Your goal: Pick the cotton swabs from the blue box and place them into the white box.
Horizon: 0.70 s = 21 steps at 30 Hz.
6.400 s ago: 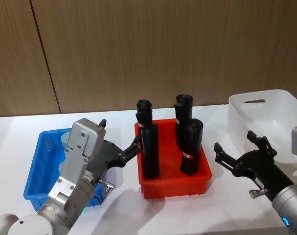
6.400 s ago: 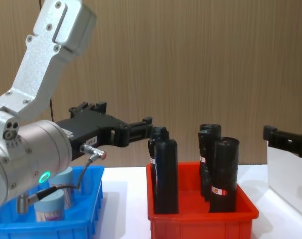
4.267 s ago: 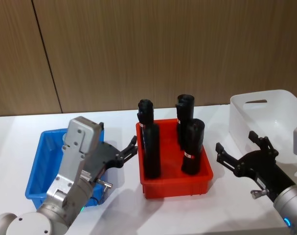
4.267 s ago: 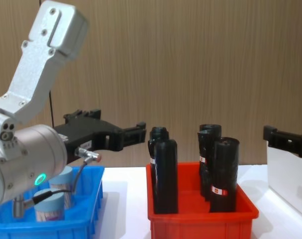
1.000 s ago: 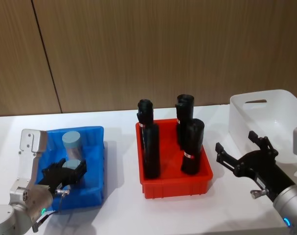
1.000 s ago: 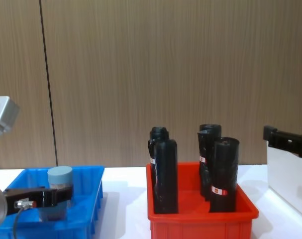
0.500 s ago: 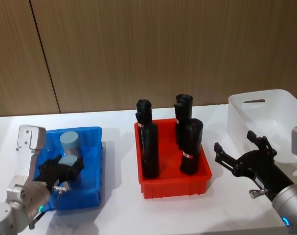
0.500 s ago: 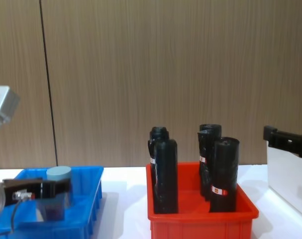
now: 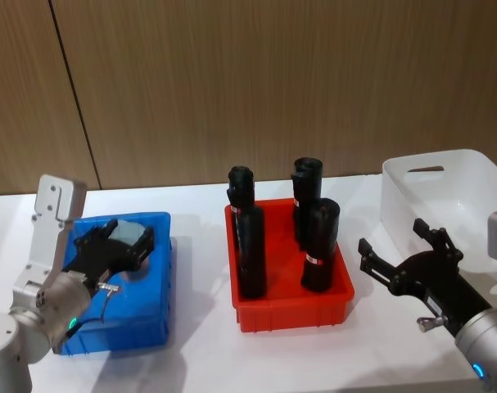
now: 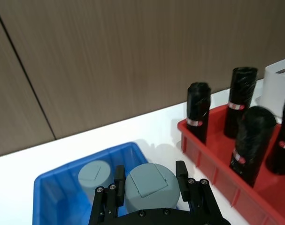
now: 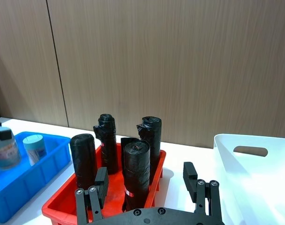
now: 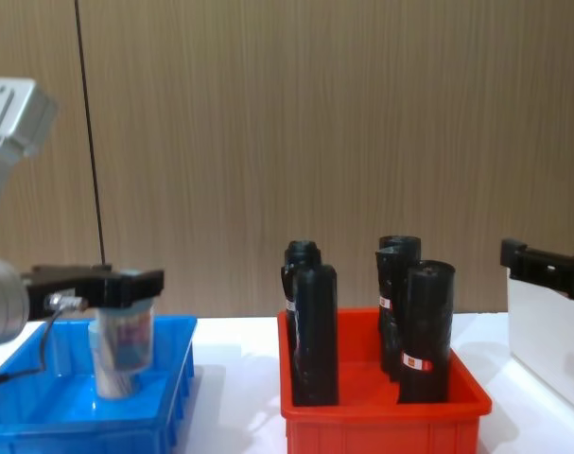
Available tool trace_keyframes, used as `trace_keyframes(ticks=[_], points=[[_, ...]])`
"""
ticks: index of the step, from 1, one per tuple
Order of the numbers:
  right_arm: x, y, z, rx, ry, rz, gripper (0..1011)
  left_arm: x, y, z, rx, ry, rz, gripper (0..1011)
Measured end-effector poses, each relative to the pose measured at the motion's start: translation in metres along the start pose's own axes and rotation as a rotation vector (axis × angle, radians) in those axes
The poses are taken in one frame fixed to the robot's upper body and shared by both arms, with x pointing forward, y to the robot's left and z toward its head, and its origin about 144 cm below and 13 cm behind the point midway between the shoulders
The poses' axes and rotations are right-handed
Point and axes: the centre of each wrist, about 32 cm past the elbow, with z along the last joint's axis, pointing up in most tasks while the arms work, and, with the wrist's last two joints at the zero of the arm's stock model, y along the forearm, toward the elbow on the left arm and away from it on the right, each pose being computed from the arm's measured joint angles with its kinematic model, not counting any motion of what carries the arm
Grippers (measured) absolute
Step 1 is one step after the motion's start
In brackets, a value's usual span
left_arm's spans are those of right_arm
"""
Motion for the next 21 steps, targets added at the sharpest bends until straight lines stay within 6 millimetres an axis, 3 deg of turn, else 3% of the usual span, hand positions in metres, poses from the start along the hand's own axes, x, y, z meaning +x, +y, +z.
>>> trace_keyframes(ticks=[21], points=[[0.000, 0.000, 0.000, 0.000, 0.000, 0.000, 1002, -0.017, 0.000, 0.049, -0.074, -0.019, -0.226, 658]])
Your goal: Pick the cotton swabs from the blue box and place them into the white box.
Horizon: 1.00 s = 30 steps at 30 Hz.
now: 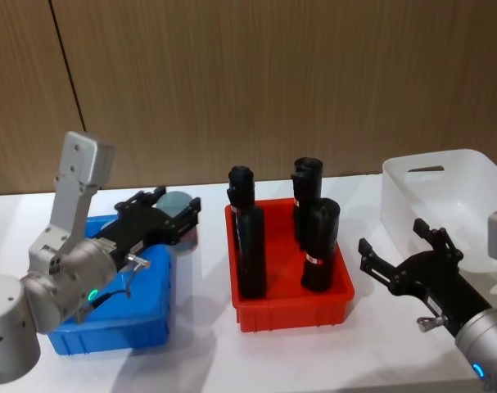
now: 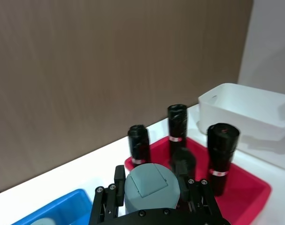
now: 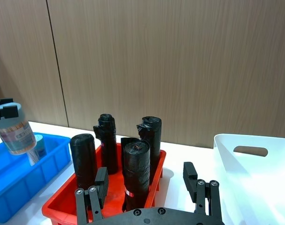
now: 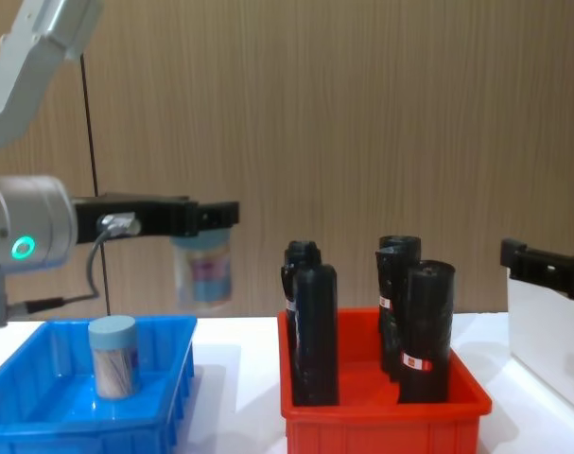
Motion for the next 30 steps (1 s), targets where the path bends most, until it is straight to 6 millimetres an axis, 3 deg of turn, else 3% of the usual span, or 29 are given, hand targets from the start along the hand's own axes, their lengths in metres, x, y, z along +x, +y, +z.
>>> trace_keyframes(ticks=[14, 30], points=[[0.000, 0.000, 0.000, 0.000, 0.000, 0.000, 1002, -0.010, -0.018, 0.033, 0.026, 0.035, -0.183, 658], [0.000, 0.000, 0.000, 0.000, 0.000, 0.000, 1002, -0.018, -0.048, 0.048, 0.049, 0.058, -0.317, 657]])
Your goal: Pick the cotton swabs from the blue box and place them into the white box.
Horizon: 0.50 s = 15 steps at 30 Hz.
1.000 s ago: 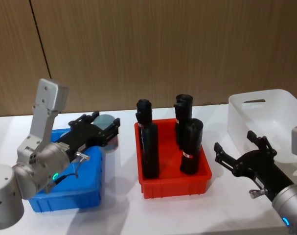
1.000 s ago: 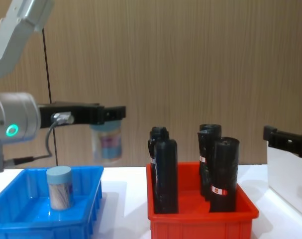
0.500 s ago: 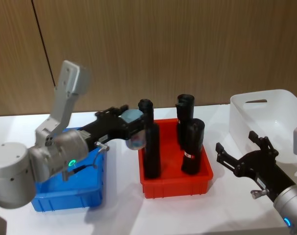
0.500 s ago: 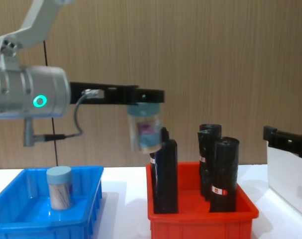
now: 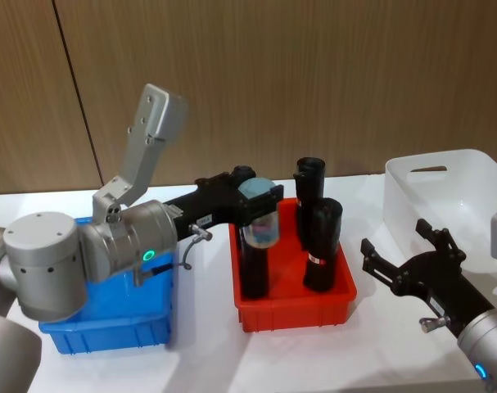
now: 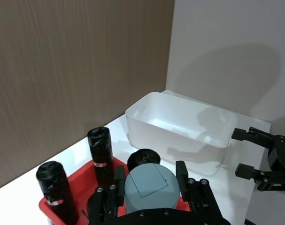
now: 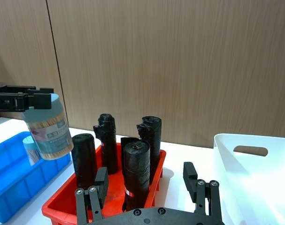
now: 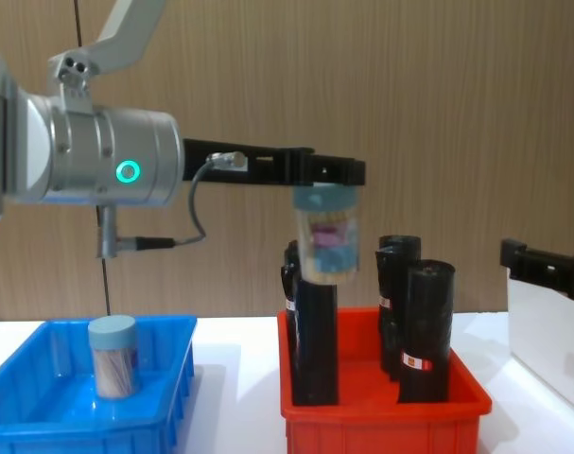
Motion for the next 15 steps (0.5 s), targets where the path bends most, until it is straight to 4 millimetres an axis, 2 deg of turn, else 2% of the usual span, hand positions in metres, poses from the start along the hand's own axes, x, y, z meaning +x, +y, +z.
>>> trace_keyframes(ticks=[15], points=[[0.0002, 0.0006, 0.0005, -0.002, 0.000, 0.004, 1002, 0.0001, -0.0097, 0.0048, 0.007, 0.006, -0.039, 657]])
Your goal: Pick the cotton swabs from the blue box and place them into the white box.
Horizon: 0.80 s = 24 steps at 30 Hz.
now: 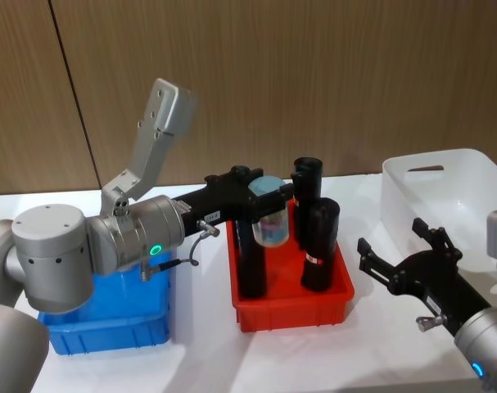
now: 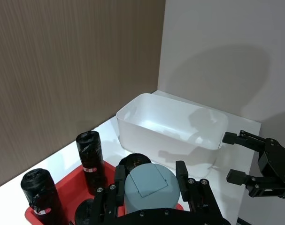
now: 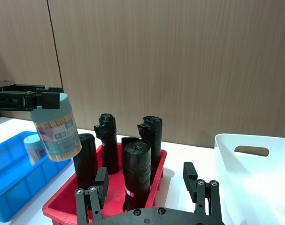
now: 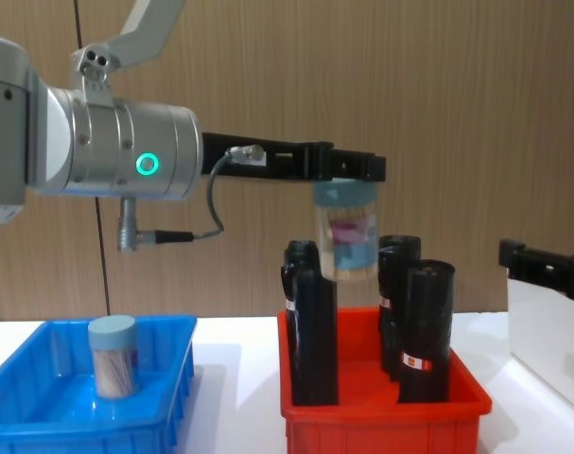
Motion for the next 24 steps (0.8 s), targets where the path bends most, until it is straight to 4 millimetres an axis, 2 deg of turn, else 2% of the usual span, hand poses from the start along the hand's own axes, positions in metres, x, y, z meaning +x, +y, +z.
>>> trace_keyframes(ticks=[11, 24], points=[[0.004, 0.011, 0.005, -0.053, 0.002, 0.054, 1002, 0.000, -0.002, 0.001, 0.001, 0.001, -0.009, 657], [0.008, 0.036, 0.010, -0.133, 0.024, 0.155, 1002, 0.000, -0.003, 0.002, 0.002, 0.002, -0.015, 658]])
